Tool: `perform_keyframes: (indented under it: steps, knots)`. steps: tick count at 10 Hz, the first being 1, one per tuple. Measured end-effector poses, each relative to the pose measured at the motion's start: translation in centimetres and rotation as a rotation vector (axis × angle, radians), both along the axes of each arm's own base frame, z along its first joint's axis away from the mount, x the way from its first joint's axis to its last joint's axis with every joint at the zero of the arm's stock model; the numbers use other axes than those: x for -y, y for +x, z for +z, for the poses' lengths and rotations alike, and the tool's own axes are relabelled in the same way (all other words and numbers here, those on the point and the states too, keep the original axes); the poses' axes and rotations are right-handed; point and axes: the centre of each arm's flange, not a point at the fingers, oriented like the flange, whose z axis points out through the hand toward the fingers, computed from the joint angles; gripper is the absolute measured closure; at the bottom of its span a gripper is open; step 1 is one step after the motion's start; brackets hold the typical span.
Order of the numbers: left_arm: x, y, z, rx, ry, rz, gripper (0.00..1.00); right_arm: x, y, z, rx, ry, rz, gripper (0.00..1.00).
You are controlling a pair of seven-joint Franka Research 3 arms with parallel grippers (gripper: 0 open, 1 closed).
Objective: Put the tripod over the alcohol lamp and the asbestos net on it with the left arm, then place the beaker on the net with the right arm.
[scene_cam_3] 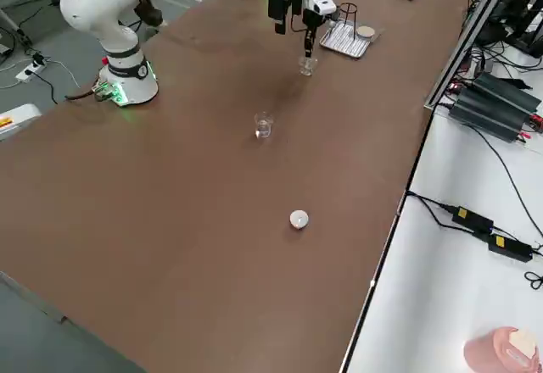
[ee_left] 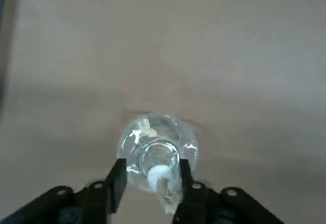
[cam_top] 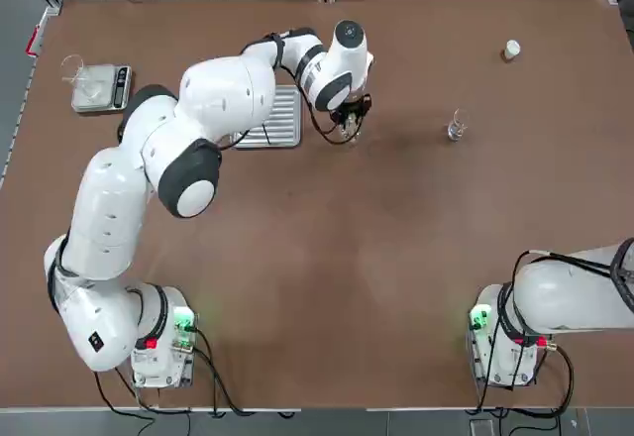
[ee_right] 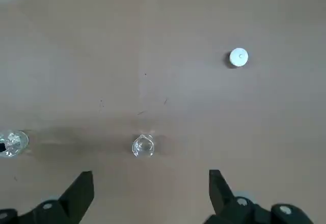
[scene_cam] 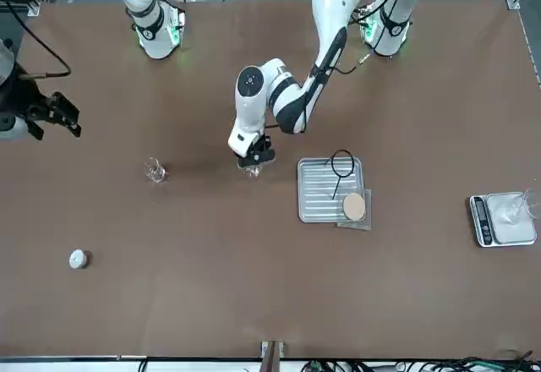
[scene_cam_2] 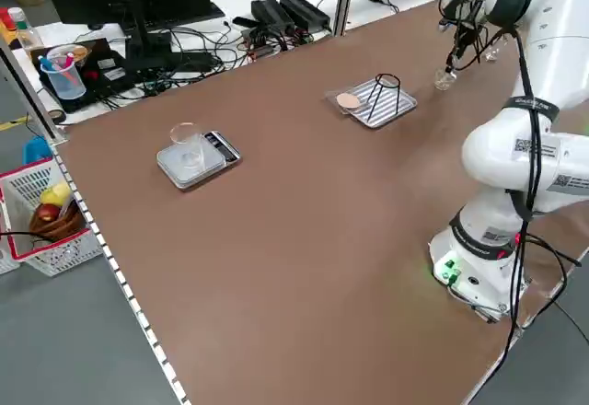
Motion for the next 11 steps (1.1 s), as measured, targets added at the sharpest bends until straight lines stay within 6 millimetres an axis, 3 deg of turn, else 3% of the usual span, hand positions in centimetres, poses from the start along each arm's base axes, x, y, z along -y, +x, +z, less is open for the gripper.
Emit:
perform_keyframes:
  steps: [1, 3, 5, 7, 8, 9, 11]
  knots:
    - [0.1, 0.1, 0.3, 0.004, -0.005, 0.001, 0.32, 0.0, 0.2, -0.3, -0.003, 0.0, 0.0, 0.0]
    - [-0.1, 1.2, 1.9, 0.021, -0.024, 0.018, 0.27, 0.1, 0.5, -0.7, -0.004, 0.0, -0.001, 0.0]
    - [-2.6, 4.6, 7.9, 0.059, -0.057, 0.078, 0.3, 0.1, 0.5, -0.7, -0.004, 0.0, -0.002, 0.0]
    - [-7.0, 7.3, 14.0, 0.08, -0.061, 0.13, 0.32, 0.1, 0.6, -0.9, -0.007, 0.0, -0.001, 0.0]
    - [-8.7, 7.3, 14.2, 0.069, -0.038, 0.126, 0.33, 0.0, 0.7, -1.2, -0.012, 0.0, 0.0, 0.0]
    - [-10.3, 6.9, 12.9, 0.045, -0.003, 0.115, 0.35, -0.1, 0.8, -1.5, -0.017, 0.0, 0.002, 0.0]
    - [-15.5, 6.4, 10.7, -0.008, 0.068, 0.104, 0.37, -0.5, 1.3, -2.4, -0.033, 0.0, 0.012, 0.0]
